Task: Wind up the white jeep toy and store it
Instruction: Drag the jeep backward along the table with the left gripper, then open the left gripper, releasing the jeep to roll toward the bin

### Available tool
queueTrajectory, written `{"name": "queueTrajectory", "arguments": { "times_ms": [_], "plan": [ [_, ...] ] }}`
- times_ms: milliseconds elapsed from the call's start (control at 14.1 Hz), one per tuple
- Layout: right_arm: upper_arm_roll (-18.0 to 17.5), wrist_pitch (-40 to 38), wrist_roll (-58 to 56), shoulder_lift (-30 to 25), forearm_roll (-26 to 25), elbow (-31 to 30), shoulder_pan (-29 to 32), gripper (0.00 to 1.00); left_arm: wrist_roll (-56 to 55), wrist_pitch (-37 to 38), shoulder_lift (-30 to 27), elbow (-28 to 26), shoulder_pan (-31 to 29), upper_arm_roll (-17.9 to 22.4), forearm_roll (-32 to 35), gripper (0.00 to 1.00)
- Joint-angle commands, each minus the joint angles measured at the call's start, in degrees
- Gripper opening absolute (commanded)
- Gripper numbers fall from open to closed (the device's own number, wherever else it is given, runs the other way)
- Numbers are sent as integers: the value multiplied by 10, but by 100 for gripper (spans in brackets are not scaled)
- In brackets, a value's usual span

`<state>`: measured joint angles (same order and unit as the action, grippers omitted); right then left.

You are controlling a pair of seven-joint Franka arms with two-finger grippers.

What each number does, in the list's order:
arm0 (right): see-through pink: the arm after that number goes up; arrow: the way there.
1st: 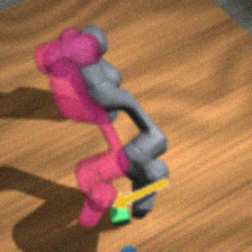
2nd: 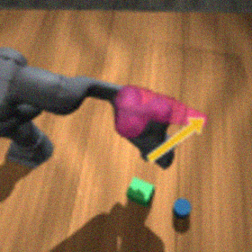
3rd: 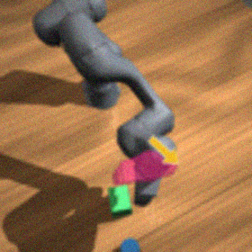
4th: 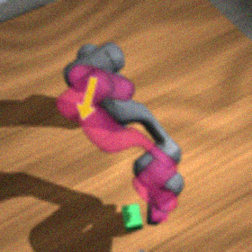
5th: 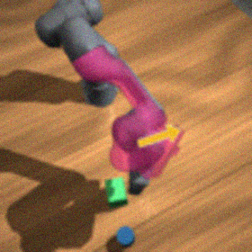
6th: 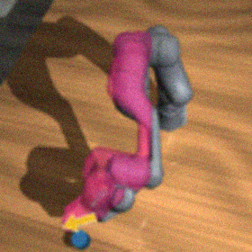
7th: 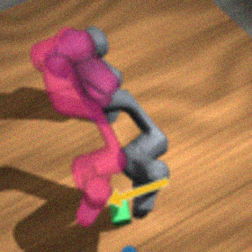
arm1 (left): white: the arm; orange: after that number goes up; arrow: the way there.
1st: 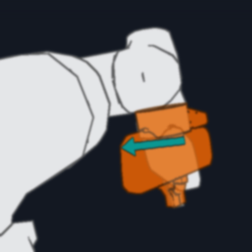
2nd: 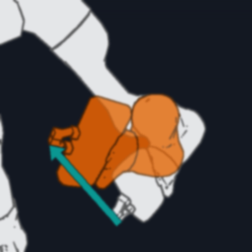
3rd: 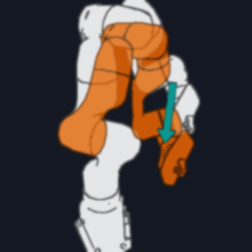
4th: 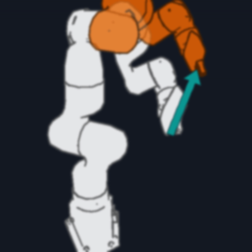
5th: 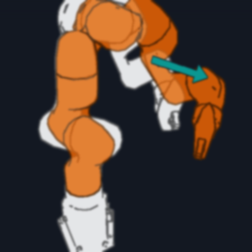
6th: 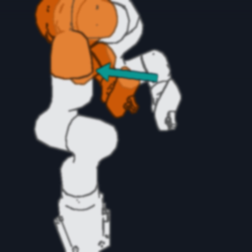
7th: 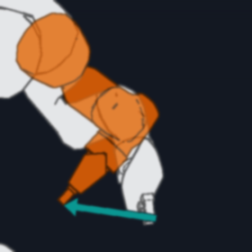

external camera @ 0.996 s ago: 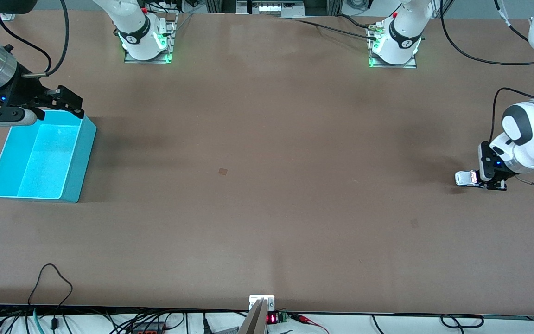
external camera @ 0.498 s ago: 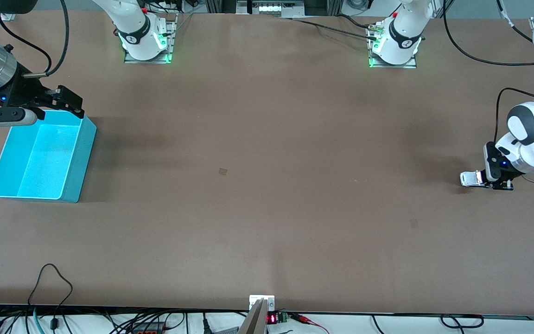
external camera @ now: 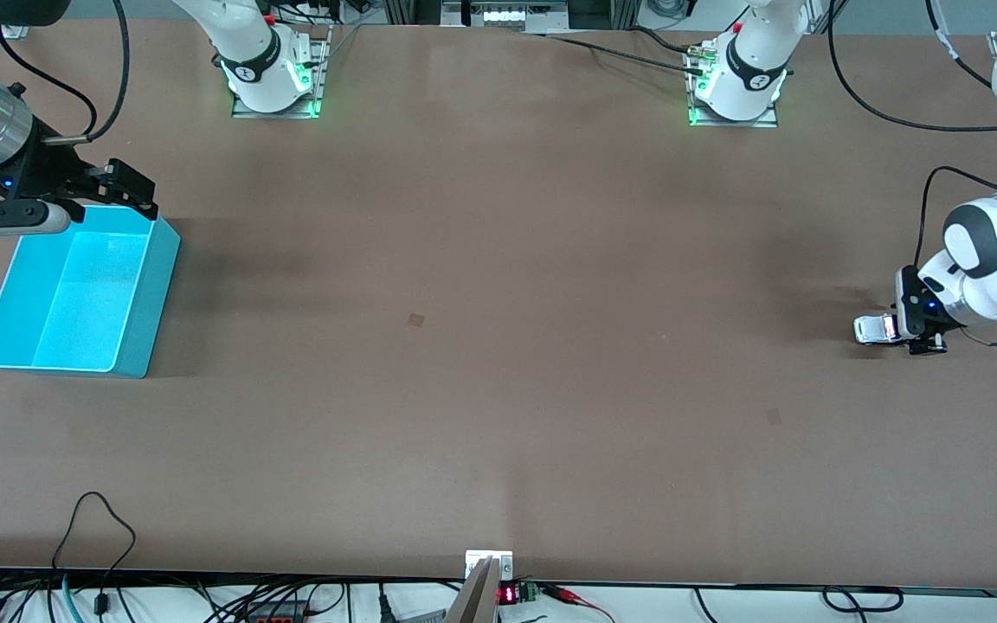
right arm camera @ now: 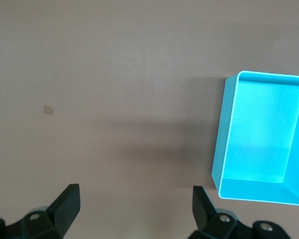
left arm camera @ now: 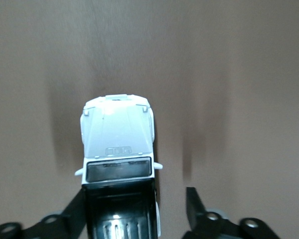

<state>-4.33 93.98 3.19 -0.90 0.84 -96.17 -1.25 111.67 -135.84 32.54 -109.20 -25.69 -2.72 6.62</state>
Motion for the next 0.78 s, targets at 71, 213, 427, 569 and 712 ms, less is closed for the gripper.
{"name": "queueTrajectory", "arguments": {
  "times_ms": [71, 213, 427, 569, 712],
  "plan": [
    [0, 1, 2, -21, -5, -19, -1, 100, -13, 143, -2, 96, -1, -25, 7, 100],
    [0, 1, 2, -21, -5, -19, -1, 100, -63, 192, -20, 109, 3, -34, 8, 100],
    [0, 2, 2, -21, -5, -19, -1, 100, -155, 236, -44, 122, 11, -46, 8, 100],
    [0, 2, 2, -21, -5, -19, -1, 100, -204, 302, -44, 158, 25, -55, 8, 100],
    [0, 2, 2, -21, -5, -19, -1, 100, -252, 360, -46, 191, 52, -56, 8, 100]
  ]
}}
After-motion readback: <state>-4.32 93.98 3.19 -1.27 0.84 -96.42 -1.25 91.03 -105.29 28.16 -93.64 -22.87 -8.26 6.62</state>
